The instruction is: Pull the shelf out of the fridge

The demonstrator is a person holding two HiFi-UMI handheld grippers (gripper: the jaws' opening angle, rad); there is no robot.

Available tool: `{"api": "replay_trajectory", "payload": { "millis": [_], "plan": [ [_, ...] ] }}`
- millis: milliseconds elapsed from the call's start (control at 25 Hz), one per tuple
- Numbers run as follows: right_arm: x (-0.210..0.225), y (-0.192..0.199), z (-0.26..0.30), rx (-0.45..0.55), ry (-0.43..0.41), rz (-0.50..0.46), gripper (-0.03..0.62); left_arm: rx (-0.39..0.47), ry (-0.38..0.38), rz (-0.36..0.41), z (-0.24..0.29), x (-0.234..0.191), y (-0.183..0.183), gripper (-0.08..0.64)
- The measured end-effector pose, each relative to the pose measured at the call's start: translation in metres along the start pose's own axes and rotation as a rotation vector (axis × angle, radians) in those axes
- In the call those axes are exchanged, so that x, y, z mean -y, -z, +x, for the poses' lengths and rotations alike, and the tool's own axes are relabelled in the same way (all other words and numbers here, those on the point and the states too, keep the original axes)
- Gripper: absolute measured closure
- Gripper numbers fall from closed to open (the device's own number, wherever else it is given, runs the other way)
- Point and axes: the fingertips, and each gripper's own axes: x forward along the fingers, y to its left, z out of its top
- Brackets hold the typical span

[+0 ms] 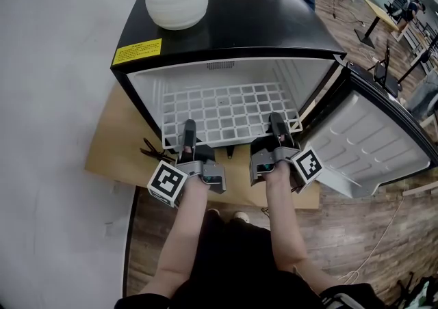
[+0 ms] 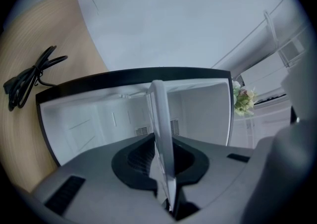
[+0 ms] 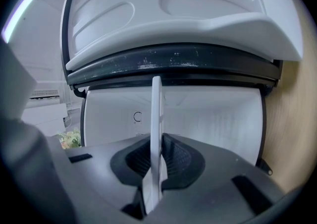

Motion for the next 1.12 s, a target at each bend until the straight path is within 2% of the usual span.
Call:
{"api": "replay_trajectory", "payload": {
  "millis": [480, 1120],
  "plan": [
    [0.0007, 0.0005, 0.0001, 0.005, 0.006, 0.008, 0.580, -0.008, 0.012, -0.010, 0.0011, 0.0013, 0.0002, 0.517],
    [0.0009, -0.0004, -0.0009, 0.011, 0.010, 0.018, 0.580, -0.017, -0.011, 0.009, 0.0006, -0.0001, 0.0009, 0.518]
  ]
}}
